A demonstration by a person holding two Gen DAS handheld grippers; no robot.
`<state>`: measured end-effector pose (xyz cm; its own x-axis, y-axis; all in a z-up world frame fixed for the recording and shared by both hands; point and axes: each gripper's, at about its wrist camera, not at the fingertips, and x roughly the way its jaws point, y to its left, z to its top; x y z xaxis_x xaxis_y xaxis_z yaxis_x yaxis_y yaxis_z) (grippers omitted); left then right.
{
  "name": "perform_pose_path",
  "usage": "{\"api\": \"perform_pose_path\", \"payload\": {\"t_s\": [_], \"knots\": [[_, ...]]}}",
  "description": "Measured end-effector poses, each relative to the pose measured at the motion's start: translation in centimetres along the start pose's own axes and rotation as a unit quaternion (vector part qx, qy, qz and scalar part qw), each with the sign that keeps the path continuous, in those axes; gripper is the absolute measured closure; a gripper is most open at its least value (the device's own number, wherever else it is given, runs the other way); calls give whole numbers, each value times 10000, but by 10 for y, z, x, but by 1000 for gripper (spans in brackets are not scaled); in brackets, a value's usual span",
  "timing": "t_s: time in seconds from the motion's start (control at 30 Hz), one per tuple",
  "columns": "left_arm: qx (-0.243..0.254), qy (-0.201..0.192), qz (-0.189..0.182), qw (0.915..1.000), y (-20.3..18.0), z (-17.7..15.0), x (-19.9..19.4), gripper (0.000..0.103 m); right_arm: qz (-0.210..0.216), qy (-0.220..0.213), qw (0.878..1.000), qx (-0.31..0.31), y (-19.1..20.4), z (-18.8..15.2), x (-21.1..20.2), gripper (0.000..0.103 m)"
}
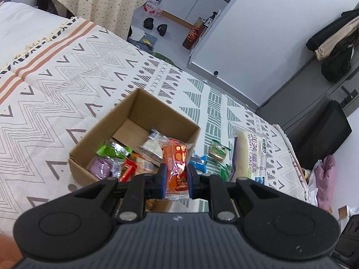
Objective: Organize snacks
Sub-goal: 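Lift and carry both held packets over the cardboard box, then open the left tool over the box while the right tool drops the cake packet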
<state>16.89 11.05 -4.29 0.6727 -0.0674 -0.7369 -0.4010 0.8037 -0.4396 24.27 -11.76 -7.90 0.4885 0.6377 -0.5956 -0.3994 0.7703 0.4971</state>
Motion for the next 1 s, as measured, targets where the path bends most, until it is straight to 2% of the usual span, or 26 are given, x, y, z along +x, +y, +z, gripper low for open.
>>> {"api": "perform_pose_path", "payload": {"t_s": [0.33, 0.9, 1.0], "knots": [[-208, -25, 39, 9998, 30, 19, 4, 86, -10, 114, 9999, -25, 21, 4, 24, 69], [-383, 151, -20, 9991, 58, 46, 38, 86, -118, 375, 9992, -52, 39, 10, 67, 69], [-459, 212, -12, 9987, 63, 48, 43, 82, -135, 416, 9990, -23, 41, 12, 74, 69]]}}
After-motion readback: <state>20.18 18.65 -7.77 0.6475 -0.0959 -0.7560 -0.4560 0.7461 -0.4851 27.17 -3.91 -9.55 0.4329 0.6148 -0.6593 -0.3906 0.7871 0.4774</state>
